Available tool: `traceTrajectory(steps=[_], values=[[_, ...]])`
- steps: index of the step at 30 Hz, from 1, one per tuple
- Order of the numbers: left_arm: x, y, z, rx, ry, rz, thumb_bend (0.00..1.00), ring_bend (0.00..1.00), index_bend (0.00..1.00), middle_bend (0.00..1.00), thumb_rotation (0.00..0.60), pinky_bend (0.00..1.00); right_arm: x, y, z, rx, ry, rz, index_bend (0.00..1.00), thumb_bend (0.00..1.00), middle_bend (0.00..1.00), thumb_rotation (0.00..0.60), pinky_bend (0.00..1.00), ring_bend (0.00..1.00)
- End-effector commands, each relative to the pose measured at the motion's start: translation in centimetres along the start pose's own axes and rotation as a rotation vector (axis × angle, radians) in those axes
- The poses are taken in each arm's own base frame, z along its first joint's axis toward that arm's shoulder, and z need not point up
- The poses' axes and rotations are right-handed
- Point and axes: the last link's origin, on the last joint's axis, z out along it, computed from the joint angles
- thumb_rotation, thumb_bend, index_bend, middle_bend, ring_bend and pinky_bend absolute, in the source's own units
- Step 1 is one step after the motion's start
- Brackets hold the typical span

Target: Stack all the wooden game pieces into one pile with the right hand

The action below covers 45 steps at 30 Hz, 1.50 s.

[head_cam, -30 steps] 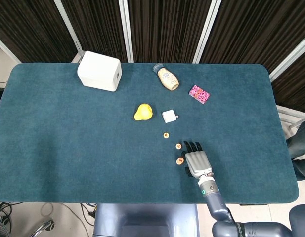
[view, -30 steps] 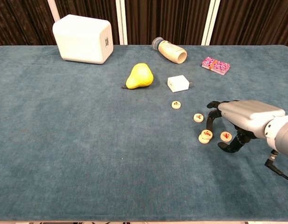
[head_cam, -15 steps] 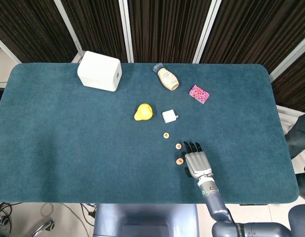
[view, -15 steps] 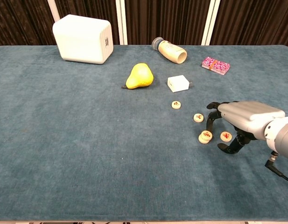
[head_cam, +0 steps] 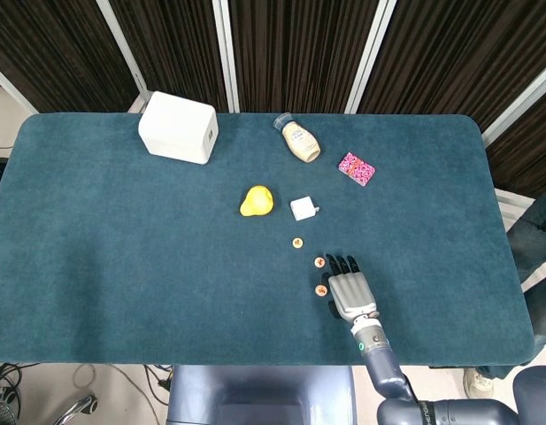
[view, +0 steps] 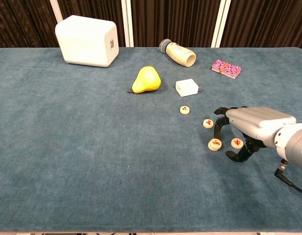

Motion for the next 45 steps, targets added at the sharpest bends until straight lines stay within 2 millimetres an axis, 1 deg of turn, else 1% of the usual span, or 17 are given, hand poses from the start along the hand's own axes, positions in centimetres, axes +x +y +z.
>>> traceTrajectory(steps=[1, 3, 6, 11, 13, 16, 20, 25, 31, 34, 39, 45], values=[[0.0, 0.0, 0.0, 0.002, 0.002, -0.001, 0.09, 0.0, 0.0, 0.0, 0.6, 0.08, 0.6, 0.1, 0.2, -0.007, 0.02, 0.008, 0.38, 0.44, 0.0, 0.6, 0.0, 0.0], [0.1, -0.1, 0.0, 0.005, 0.003, -0.002, 0.09, 0.0, 0.0, 0.0, 0.6, 0.08, 1.1, 0.3, 0.3, -0.01, 0.031, 0.009, 0.37, 0.43, 0.0, 0.6, 0.0, 0.0], [0.0, -0.1, 0.1, 0.005, 0.001, -0.002, 0.09, 0.0, 0.0, 0.0, 0.6, 0.08, 2.5, 0.5, 0.2, -0.009, 0.063, 0.006, 0.35, 0.39, 0.0, 0.6, 0.0, 0.0], [0.0, -0.1, 0.0, 0.007, 0.001, -0.004, 0.09, 0.0, 0.0, 0.0, 0.6, 0.08, 5.3, 0.5, 0.0, -0.01, 0.119, -0.012, 0.31, 0.33, 0.0, 0.6, 0.0, 0.0], [0.1, -0.2, 0.1, 0.009, 0.003, -0.006, 0.09, 0.0, 0.0, 0.0, 0.6, 0.08, 6.4, 0.2, 0.1, -0.008, 0.138, -0.024, 0.3, 0.28, 0.0, 0.6, 0.0, 0.0], [0.1, -0.2, 0.1, 0.009, 0.004, -0.008, 0.09, 0.0, 0.0, 0.0, 0.6, 0.08, 7.4, -0.4, 0.8, 0.004, 0.141, -0.062, 0.26, 0.23, 0.0, 0.6, 0.0, 0.0], [0.0, -0.1, 0.1, 0.005, 0.0, -0.006, 0.09, 0.0, 0.0, 0.0, 0.6, 0.08, 8.2, -2.0, 2.9, 0.023, 0.122, -0.091, 0.26, 0.23, 0.0, 0.6, 0.0, 0.0], [0.0, -0.2, 0.2, 0.008, 0.001, -0.009, 0.09, 0.0, 0.0, 0.0, 0.6, 0.08, 8.6, -3.8, 5.6, 0.036, 0.111, -0.061, 0.26, 0.23, 0.0, 0.6, 0.0, 0.0], [0.0, -0.3, 0.3, 0.012, -0.001, -0.01, 0.09, 0.0, 0.0, 0.0, 0.6, 0.08, 8.1, -5.4, 8.4, 0.01, 0.122, -0.086, 0.29, 0.23, 0.0, 0.6, 0.0, 0.0], [0.1, -0.4, 0.3, 0.015, -0.001, -0.013, 0.09, 0.0, 0.0, 0.0, 0.6, 0.08, 7.6, -5.8, 9.4, -0.009, 0.117, -0.072, 0.31, 0.23, 0.0, 0.6, 0.0, 0.0], [0.1, -0.6, 0.4, 0.023, -0.002, -0.013, 0.09, 0.0, 0.0, 0.0, 0.6, 0.08, 6.7, -6.0, 10.4, -0.025, 0.115, -0.065, 0.37, 0.23, 0.0, 0.6, 0.0, 0.0], [0.1, -0.6, 0.4, 0.026, -0.003, -0.013, 0.09, 0.0, 0.0, 0.0, 0.6, 0.08, 5.9, -5.9, 11.3, -0.042, 0.117, -0.062, 0.38, 0.23, 0.0, 0.6, 0.0, 0.0]])
